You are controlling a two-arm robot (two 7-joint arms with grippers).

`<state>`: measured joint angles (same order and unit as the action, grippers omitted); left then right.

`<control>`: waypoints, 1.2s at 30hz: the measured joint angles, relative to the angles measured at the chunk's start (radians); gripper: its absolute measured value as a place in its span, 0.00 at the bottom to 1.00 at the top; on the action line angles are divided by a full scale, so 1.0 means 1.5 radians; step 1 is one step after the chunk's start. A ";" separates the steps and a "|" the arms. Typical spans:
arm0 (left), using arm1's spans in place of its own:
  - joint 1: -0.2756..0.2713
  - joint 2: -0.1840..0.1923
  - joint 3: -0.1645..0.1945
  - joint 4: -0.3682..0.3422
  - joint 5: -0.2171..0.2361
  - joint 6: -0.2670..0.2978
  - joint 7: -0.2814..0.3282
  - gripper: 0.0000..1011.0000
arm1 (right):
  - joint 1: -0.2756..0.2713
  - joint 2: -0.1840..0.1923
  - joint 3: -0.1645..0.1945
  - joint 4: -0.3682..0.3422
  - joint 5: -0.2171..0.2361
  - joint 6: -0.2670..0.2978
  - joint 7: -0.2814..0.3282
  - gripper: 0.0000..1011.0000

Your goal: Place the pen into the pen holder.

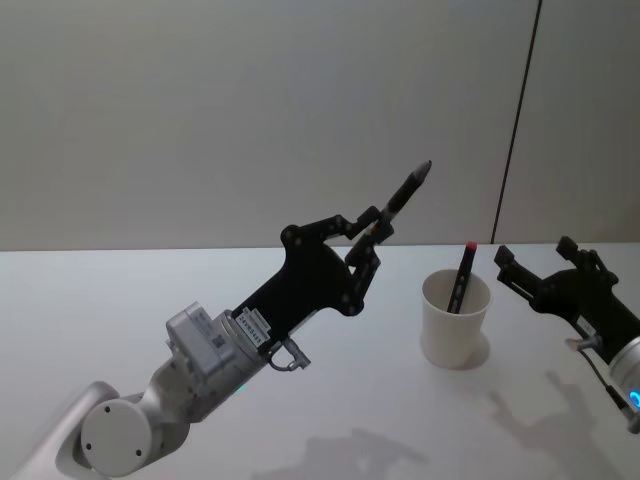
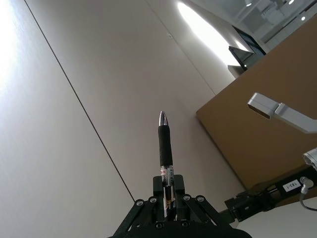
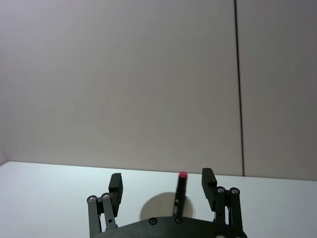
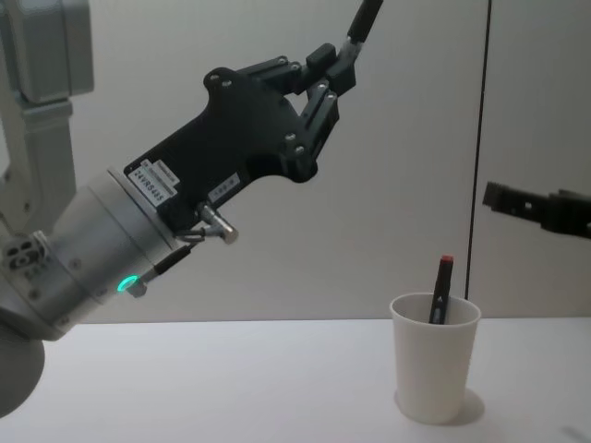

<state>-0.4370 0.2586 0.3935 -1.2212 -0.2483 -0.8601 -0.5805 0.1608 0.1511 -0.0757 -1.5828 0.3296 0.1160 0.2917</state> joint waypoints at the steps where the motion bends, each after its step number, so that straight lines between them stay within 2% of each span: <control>1: 0.000 0.000 0.000 0.000 0.000 0.000 0.000 0.13 | -0.001 0.002 0.001 -0.002 0.004 -0.001 0.008 0.99; 7: -0.002 0.000 0.000 0.006 -0.007 -0.014 -0.011 0.13 | -0.013 0.021 0.011 -0.020 0.047 -0.009 0.085 0.99; 11: -0.003 -0.001 0.000 0.008 -0.010 -0.018 -0.015 0.13 | -0.017 0.031 0.016 -0.028 0.072 -0.010 0.128 0.99; 12: -0.003 -0.001 0.000 0.008 -0.010 -0.018 -0.015 0.13 | -0.017 0.031 0.016 -0.028 0.072 -0.010 0.128 0.99; 15: -0.004 -0.001 0.000 0.009 -0.012 -0.022 -0.017 0.13 | -0.022 0.044 0.021 -0.038 0.103 -0.010 0.178 0.99; 16: -0.004 -0.001 0.000 0.009 -0.012 -0.022 -0.018 0.13 | -0.022 0.044 0.021 -0.038 0.103 -0.010 0.178 0.99; 24: -0.005 -0.001 0.000 0.011 -0.015 -0.027 -0.022 0.13 | -0.024 0.062 0.025 -0.052 0.155 0.002 0.262 0.99; 32: -0.005 -0.001 0.000 0.012 -0.016 -0.029 -0.024 0.13 | -0.017 0.071 0.019 -0.071 0.187 0.013 0.330 0.99; 36: -0.005 -0.001 0.000 0.012 -0.016 -0.029 -0.024 0.13 | -0.015 0.072 0.015 -0.079 0.193 0.016 0.344 0.99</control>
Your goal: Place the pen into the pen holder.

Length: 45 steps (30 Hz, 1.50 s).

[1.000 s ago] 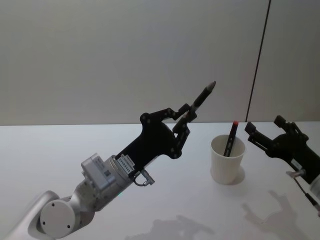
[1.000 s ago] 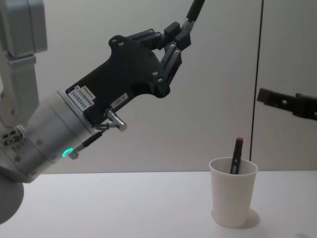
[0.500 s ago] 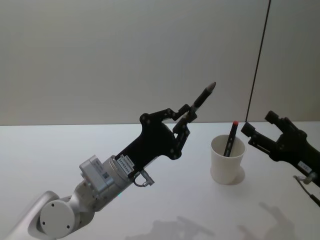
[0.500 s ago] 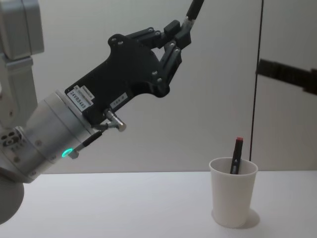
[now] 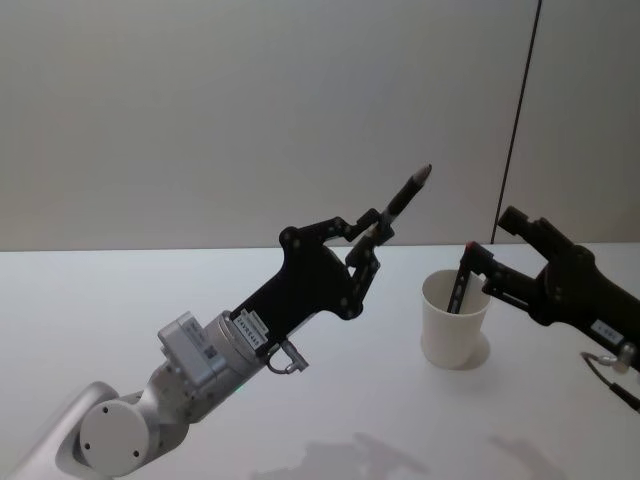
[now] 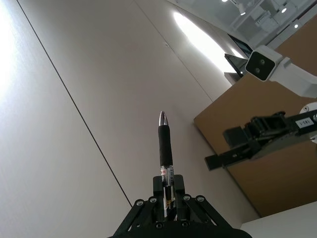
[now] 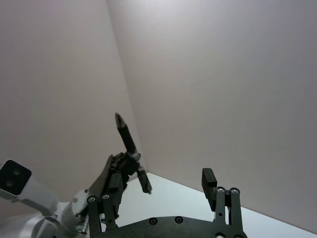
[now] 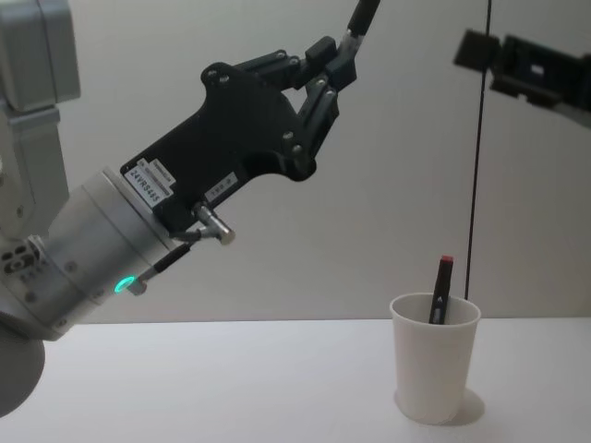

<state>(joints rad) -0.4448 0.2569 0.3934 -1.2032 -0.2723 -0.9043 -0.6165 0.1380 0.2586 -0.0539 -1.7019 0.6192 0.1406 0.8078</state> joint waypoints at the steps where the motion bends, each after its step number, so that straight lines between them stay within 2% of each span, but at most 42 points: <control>1: 0.000 0.000 0.000 0.000 0.000 0.000 0.000 0.13 | 0.001 0.000 -0.002 -0.004 0.002 0.001 0.005 0.99; 10: 0.000 0.000 0.000 0.001 -0.001 -0.001 -0.001 0.13 | 0.002 -0.004 -0.018 -0.029 0.000 0.004 0.000 0.99; 16: 0.000 0.000 0.000 0.001 -0.001 -0.001 -0.001 0.13 | 0.002 -0.013 -0.031 -0.048 -0.023 -0.003 -0.034 0.99; 21: 0.000 0.000 0.000 0.001 -0.001 -0.002 -0.001 0.13 | 0.000 -0.027 -0.049 -0.068 -0.064 -0.015 -0.086 0.99; 32: 0.000 0.000 0.000 0.001 -0.001 -0.002 -0.001 0.13 | 0.009 -0.058 -0.081 -0.083 -0.147 -0.024 -0.168 0.99; 39: 0.000 0.000 0.000 0.001 -0.001 -0.002 -0.001 0.13 | 0.019 -0.075 -0.097 -0.083 -0.180 -0.028 -0.196 0.99; 45: 0.000 0.000 0.000 0.001 -0.001 -0.002 -0.001 0.13 | 0.026 -0.084 -0.107 -0.079 -0.194 -0.030 -0.208 0.99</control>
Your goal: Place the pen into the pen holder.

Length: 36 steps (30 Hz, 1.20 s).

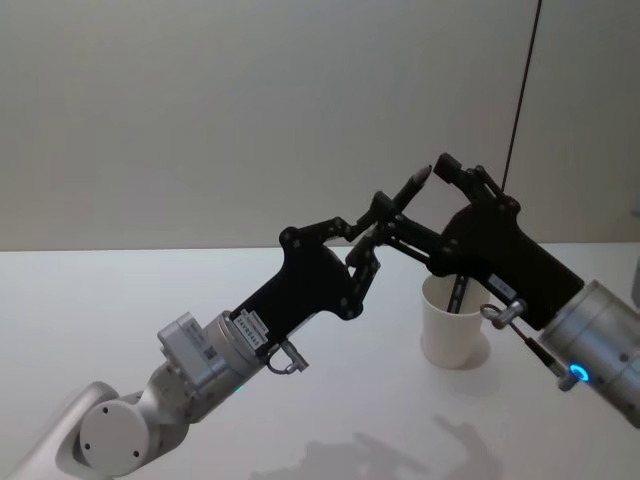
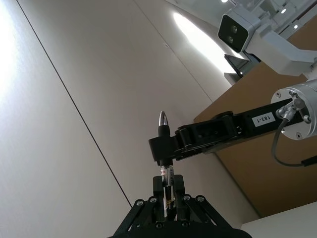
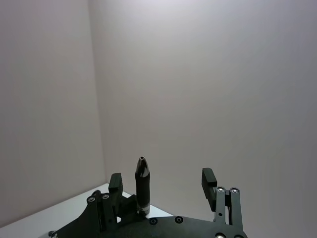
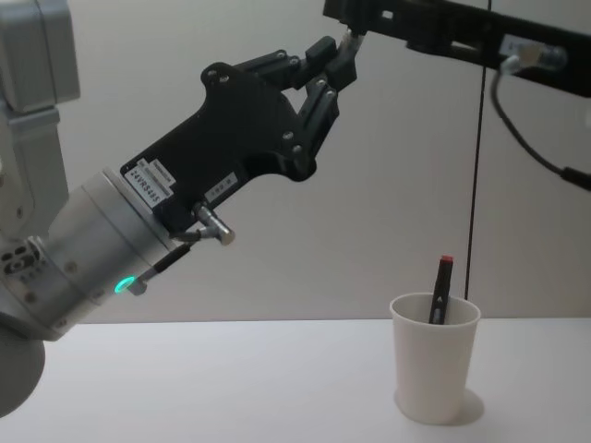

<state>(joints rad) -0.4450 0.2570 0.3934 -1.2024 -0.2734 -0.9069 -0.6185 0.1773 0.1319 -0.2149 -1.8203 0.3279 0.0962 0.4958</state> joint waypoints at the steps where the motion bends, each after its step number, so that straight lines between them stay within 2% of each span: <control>1: 0.000 0.000 0.000 0.000 0.000 0.000 0.000 0.13 | 0.001 -0.001 -0.001 0.000 -0.002 0.000 -0.001 0.99; 3: 0.000 0.000 0.000 0.000 0.000 0.000 0.000 0.13 | 0.004 -0.005 -0.006 0.002 -0.006 -0.001 -0.004 0.99; 10: 0.000 0.000 0.000 0.000 0.000 0.000 0.000 0.13 | 0.009 -0.010 -0.013 0.003 -0.008 -0.001 -0.007 0.85; 13: 0.000 0.000 0.000 0.000 0.000 0.000 0.000 0.13 | 0.011 -0.011 -0.015 0.004 -0.008 -0.001 -0.008 0.73; 19: 0.000 0.000 0.000 0.000 0.000 0.000 0.000 0.13 | 0.012 -0.012 -0.017 0.004 -0.008 0.000 -0.008 0.56; 20: 0.000 0.000 0.000 0.000 0.000 0.000 0.000 0.13 | 0.013 -0.012 -0.018 0.004 -0.008 0.000 -0.009 0.50; 24: 0.000 0.000 0.000 0.000 0.000 0.000 0.000 0.13 | 0.014 -0.013 -0.019 0.004 -0.008 0.000 -0.009 0.38; 25: 0.000 0.000 0.000 0.000 0.000 0.000 0.000 0.13 | 0.014 -0.013 -0.019 0.004 -0.008 0.000 -0.009 0.32; 28: 0.000 0.000 0.000 0.000 0.000 0.000 0.000 0.13 | 0.014 -0.013 -0.020 0.004 -0.008 0.001 -0.009 0.27; 29: 0.000 0.000 0.000 0.000 0.000 0.000 0.000 0.13 | 0.014 -0.013 -0.020 0.004 -0.008 0.001 -0.009 0.20; 32: 0.000 0.000 0.000 0.000 0.000 0.000 0.000 0.13 | 0.015 -0.014 -0.021 0.004 -0.007 0.001 -0.009 0.14; 36: 0.000 0.000 0.000 0.000 0.000 0.000 0.000 0.13 | 0.015 -0.014 -0.021 0.004 -0.007 0.001 -0.009 0.12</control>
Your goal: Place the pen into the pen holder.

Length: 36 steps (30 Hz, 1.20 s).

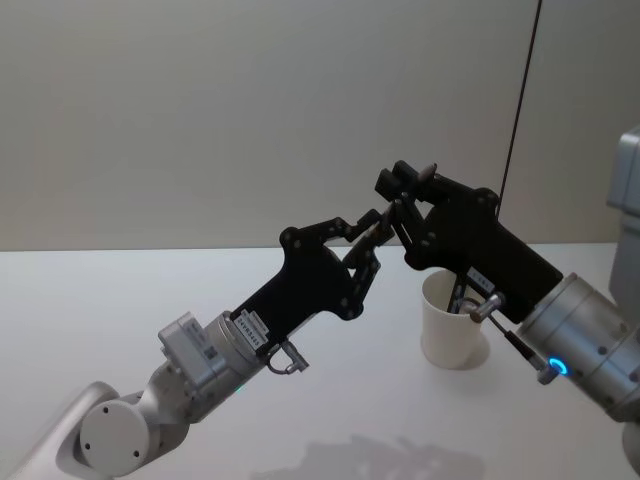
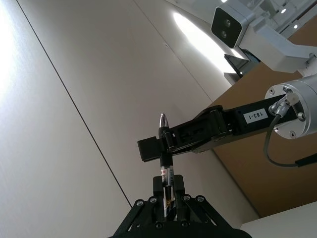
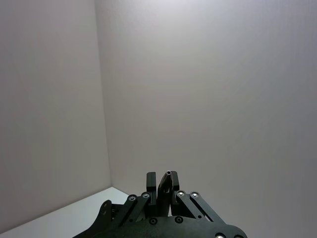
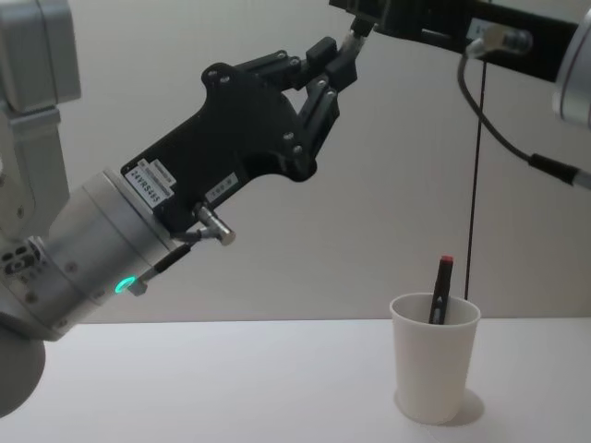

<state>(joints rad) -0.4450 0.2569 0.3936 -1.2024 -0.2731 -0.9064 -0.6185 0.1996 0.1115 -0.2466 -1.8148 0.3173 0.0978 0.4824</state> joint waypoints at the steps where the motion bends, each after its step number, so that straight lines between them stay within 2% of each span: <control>1: 0.000 0.000 0.000 0.000 0.000 0.000 0.000 0.13 | 0.000 0.000 0.000 0.000 0.000 0.000 0.000 0.13; 15: 0.000 0.000 0.000 0.000 0.000 0.000 0.000 0.15 | 0.001 0.000 0.000 0.000 0.000 0.000 -0.002 0.12; 19: 0.000 0.000 0.000 0.000 0.000 0.000 0.000 0.29 | 0.001 -0.001 -0.001 0.000 0.000 0.000 -0.002 0.12; 20: 0.000 0.000 0.000 0.000 0.000 0.000 0.000 0.29 | 0.001 -0.001 -0.001 0.000 0.000 0.000 -0.002 0.12; 23: 0.000 0.000 0.000 0.000 0.000 0.000 0.000 0.41 | 0.001 -0.001 -0.001 0.000 0.000 0.000 -0.002 0.12; 25: 0.000 0.000 0.000 0.000 0.000 0.000 0.000 0.45 | 0.001 -0.001 -0.001 0.000 0.000 0.000 -0.002 0.12; 29: 0.000 0.000 0.000 0.000 0.000 0.000 0.000 0.61 | 0.001 -0.001 -0.001 0.000 0.000 0.000 -0.002 0.12; 32: 0.000 0.000 0.000 0.000 0.000 0.000 0.000 0.67 | 0.001 0.000 -0.001 0.000 0.000 0.000 -0.002 0.12; 33: 0.000 0.000 0.000 0.000 0.000 0.000 0.000 0.73 | 0.001 -0.001 -0.001 0.000 0.000 0.000 -0.002 0.12; 35: 0.000 0.000 0.000 0.000 0.000 0.000 0.000 0.76 | 0.001 -0.001 -0.001 0.000 0.000 0.000 -0.001 0.12; 36: 0.000 0.000 0.000 0.000 0.000 0.000 0.000 0.82 | 0.001 -0.001 -0.001 0.000 0.000 0.000 -0.001 0.12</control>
<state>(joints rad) -0.4450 0.2570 0.3934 -1.2024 -0.2734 -0.9069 -0.6184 0.2008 0.1107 -0.2479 -1.8149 0.3175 0.0976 0.4802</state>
